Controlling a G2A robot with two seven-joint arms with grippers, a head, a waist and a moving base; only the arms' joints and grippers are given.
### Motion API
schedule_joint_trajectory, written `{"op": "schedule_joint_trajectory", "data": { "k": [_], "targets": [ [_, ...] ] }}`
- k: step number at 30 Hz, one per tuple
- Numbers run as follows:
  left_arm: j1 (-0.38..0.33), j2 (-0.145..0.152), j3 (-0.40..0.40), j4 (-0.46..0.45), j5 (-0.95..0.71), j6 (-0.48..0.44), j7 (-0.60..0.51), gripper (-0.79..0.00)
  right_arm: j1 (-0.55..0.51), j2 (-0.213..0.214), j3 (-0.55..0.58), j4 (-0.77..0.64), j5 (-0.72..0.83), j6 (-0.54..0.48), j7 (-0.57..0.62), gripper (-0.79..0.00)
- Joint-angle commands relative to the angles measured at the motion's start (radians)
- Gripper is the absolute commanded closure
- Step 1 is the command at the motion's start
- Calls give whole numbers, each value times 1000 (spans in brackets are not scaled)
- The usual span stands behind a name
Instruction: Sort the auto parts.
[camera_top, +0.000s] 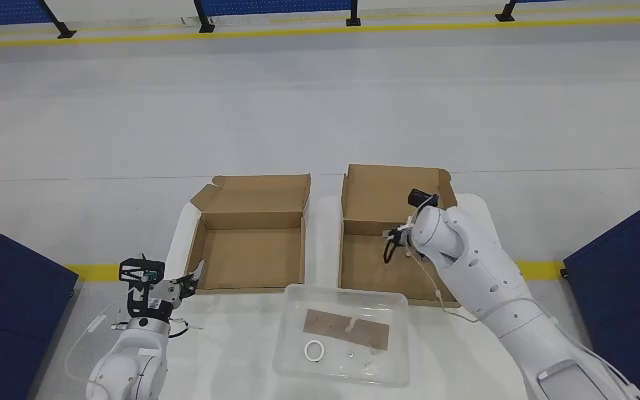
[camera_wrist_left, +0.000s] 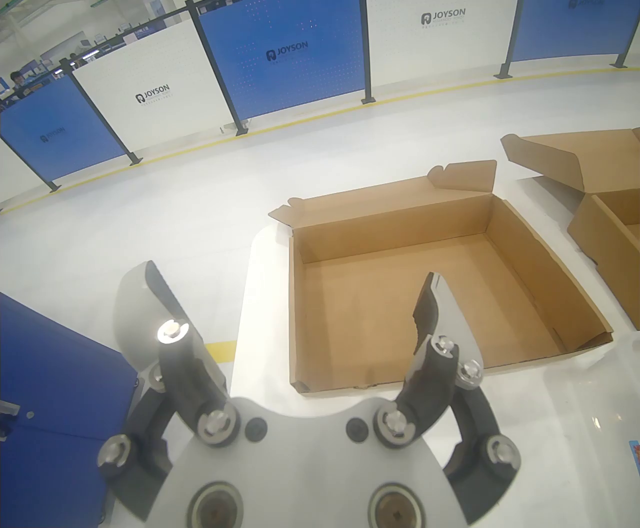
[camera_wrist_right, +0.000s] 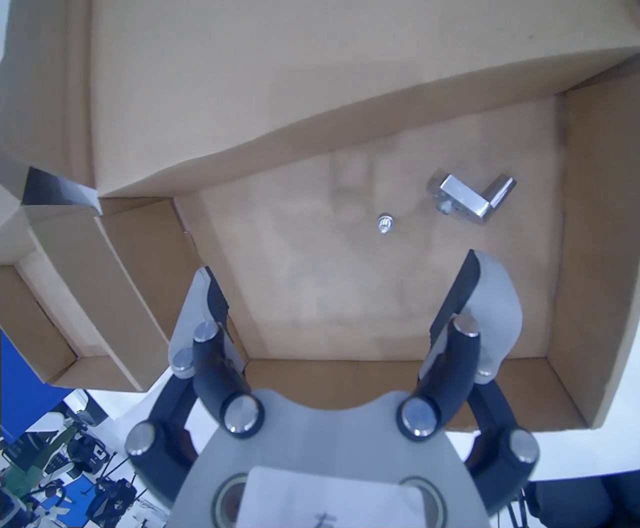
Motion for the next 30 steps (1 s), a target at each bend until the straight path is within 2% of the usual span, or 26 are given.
{"op": "schedule_joint_trajectory", "data": {
  "k": [1,10,14,21,30],
  "targets": [
    [0,0,0,0,0,0,0,-785,-5,3,6,-17,-1,-3,7,-785],
    [0,0,0,0,0,0,0,-785,-8,3,6,-21,0,-11,2,-785],
    [0,0,0,0,0,0,0,-785,-30,14,18,-85,-21,-116,15,-785],
    [0,0,0,0,0,0,0,-785,-72,55,55,-264,-125,-301,213,-785],
    [0,0,0,0,0,0,0,-785,-74,57,59,-270,-131,-305,220,-785]
  ]
}}
